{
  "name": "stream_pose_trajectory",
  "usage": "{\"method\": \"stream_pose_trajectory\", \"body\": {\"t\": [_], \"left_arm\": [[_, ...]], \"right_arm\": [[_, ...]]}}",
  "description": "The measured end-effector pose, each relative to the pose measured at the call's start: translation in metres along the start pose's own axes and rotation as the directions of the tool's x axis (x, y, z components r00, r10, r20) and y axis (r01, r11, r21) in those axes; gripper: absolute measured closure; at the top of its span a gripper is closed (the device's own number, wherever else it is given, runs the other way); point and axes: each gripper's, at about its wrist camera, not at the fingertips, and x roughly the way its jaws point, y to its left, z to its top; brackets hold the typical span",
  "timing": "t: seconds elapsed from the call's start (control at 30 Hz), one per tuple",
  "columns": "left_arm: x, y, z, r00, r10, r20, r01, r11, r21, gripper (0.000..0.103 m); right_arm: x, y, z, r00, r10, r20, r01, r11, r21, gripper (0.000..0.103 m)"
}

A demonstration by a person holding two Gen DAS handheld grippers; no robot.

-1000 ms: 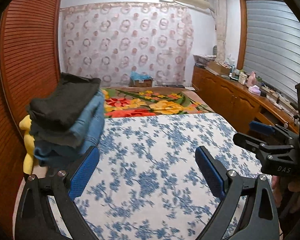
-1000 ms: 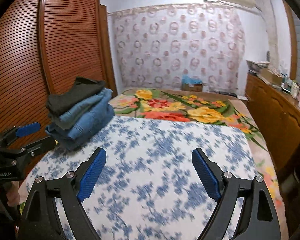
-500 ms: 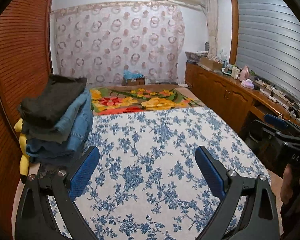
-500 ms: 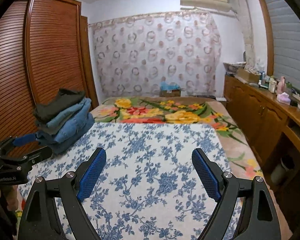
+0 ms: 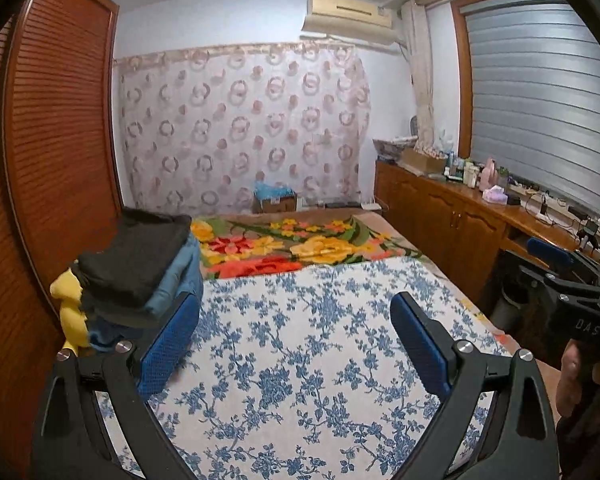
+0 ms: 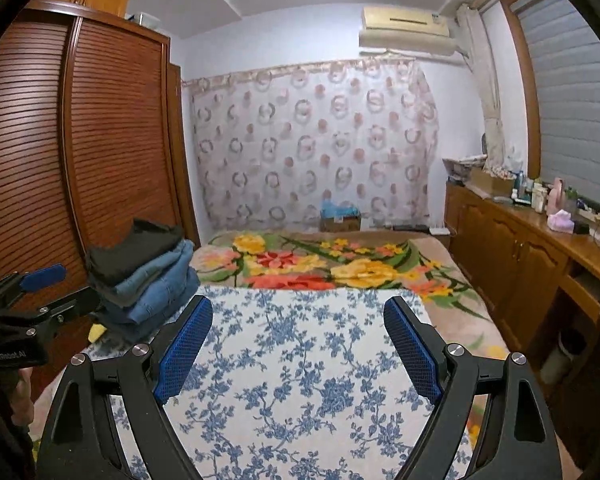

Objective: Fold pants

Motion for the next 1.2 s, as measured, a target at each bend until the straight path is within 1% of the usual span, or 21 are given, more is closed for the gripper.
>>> {"method": "stream_pose_trajectory", "body": {"t": [0.2, 0.5, 1.2], "left_arm": [[-0.012, 0.001, 0.005, 1.0, 0.01, 0.03, -0.01, 1.0, 0.008, 0.006], [-0.023, 0.004, 0.005, 0.998, 0.023, 0.056, -0.024, 1.0, 0.006, 0.006], [-0.024, 0.004, 0.004, 0.998, 0.023, 0.056, -0.023, 1.0, 0.002, 0.006]], "right_arm": [[-0.006, -0.002, -0.008, 0.999, 0.003, 0.036, -0.003, 1.0, -0.004, 0.014], [-0.005, -0.002, -0.017, 0.998, -0.019, 0.064, 0.021, 1.0, -0.022, 0.014], [-0.005, -0.004, -0.018, 0.998, -0.016, 0.054, 0.017, 1.0, -0.026, 0.014]]}}
